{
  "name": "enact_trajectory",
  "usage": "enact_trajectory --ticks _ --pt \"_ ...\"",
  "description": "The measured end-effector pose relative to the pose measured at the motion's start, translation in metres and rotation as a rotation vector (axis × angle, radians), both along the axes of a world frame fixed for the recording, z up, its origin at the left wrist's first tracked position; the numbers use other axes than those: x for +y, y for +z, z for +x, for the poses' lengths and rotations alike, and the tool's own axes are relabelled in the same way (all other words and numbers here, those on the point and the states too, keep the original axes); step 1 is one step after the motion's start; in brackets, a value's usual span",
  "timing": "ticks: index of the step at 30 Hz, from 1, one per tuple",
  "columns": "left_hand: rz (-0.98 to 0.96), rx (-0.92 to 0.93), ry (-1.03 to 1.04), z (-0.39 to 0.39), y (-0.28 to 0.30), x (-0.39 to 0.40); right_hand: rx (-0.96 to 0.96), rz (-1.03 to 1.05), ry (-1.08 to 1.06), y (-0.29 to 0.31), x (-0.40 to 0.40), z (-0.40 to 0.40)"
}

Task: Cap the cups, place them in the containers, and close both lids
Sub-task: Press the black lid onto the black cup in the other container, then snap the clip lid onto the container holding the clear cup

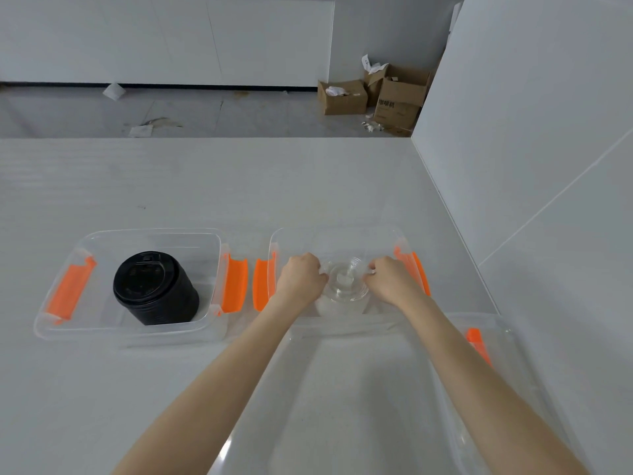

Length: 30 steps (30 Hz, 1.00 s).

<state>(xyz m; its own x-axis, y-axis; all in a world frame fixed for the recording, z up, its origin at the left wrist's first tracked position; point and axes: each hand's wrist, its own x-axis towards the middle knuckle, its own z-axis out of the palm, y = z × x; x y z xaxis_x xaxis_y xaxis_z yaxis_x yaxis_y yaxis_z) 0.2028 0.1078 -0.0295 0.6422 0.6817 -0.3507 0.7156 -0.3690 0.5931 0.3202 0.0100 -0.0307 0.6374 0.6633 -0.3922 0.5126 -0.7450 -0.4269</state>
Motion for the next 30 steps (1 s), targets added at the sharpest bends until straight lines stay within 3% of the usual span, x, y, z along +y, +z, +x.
enact_trajectory --ticks 8,11,15,18,23,28,30 --pt "0.126 -0.113 -0.054 -0.008 0.034 -0.024 0.000 0.232 -0.021 0.035 -0.025 -0.009" --pt "0.168 -0.360 -0.139 -0.020 0.056 -0.051 0.093 0.512 -0.107 0.054 -0.061 -0.016" --pt "0.140 -0.641 -0.257 -0.033 0.060 -0.089 0.018 0.731 -0.236 0.054 -0.124 -0.022" --pt "0.124 -0.646 -0.397 -0.040 0.047 -0.119 -0.110 0.598 -0.247 0.029 -0.179 -0.030" --pt "0.091 -0.450 -0.567 -0.039 -0.005 -0.156 -0.305 0.161 -0.089 -0.026 -0.267 -0.047" --pt "0.139 -0.269 -0.716 -0.021 -0.035 -0.185 -0.405 -0.019 0.102 -0.058 -0.311 -0.068" --pt "0.158 -0.224 -0.740 -0.014 -0.040 -0.191 -0.462 0.006 0.121 -0.064 -0.313 -0.069"
